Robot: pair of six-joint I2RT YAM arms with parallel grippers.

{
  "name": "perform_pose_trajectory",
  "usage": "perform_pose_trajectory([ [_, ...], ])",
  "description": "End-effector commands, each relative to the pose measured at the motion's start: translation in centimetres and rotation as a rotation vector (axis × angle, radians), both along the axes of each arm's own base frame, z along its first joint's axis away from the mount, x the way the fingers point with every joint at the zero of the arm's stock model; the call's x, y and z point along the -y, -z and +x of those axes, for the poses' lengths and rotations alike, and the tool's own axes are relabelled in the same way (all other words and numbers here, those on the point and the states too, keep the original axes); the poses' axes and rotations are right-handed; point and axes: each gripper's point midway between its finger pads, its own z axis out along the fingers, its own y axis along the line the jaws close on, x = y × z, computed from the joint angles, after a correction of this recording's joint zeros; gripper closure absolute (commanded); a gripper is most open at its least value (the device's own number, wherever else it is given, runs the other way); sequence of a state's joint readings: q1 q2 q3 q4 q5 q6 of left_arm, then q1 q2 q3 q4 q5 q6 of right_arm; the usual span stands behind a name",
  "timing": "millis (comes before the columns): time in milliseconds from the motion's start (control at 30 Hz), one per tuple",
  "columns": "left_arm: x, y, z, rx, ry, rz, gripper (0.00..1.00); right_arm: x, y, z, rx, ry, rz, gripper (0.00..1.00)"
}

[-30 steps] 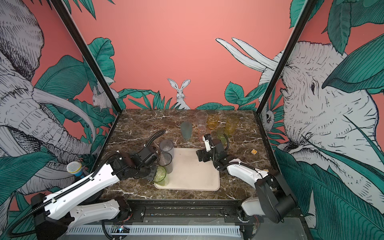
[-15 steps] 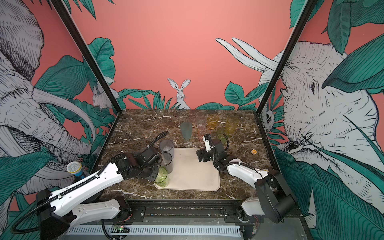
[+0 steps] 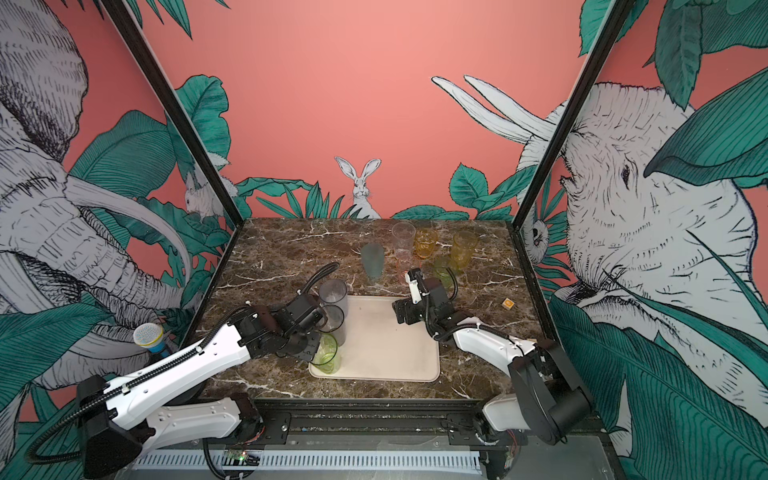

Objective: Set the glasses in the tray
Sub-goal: 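Lower the green glass onto the tray beside the grey glass, then open the left gripper and raise it while the right arm lifts toward the far glasses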

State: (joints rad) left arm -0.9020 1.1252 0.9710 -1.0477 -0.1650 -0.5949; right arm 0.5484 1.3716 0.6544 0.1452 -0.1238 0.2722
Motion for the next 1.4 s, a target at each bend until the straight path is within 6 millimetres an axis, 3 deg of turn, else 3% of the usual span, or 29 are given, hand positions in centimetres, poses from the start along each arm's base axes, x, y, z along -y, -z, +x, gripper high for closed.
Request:
perform_pose_trajectory([
  [0,-0.4,0.4,-0.2,-0.006,-0.006,0.018,1.00,-0.8,-1.3,0.6,0.034,-0.017,0.017,0.12],
  [233,-0.1,0.1,0.0,0.005,-0.007,0.002,0.88,-0.9,-1.1,0.6,0.026,-0.021,0.020,0.12],
  [500,0.1,-0.5,0.4,0.026,0.001,-0.004,0.85,-0.8,-1.2,0.6,0.029,-0.019,0.019,0.12],
  [733,0.4,-1.5,0.8,0.052,0.007,-0.018,0.73,-0.8,-1.3,0.6,0.033,-0.016,0.016,0.13],
  [1367,0.7,-5.4,3.2,0.170,0.013,-0.021,0.62,-0.7,-1.5,0.5,0.040,-0.016,0.018,0.12],
])
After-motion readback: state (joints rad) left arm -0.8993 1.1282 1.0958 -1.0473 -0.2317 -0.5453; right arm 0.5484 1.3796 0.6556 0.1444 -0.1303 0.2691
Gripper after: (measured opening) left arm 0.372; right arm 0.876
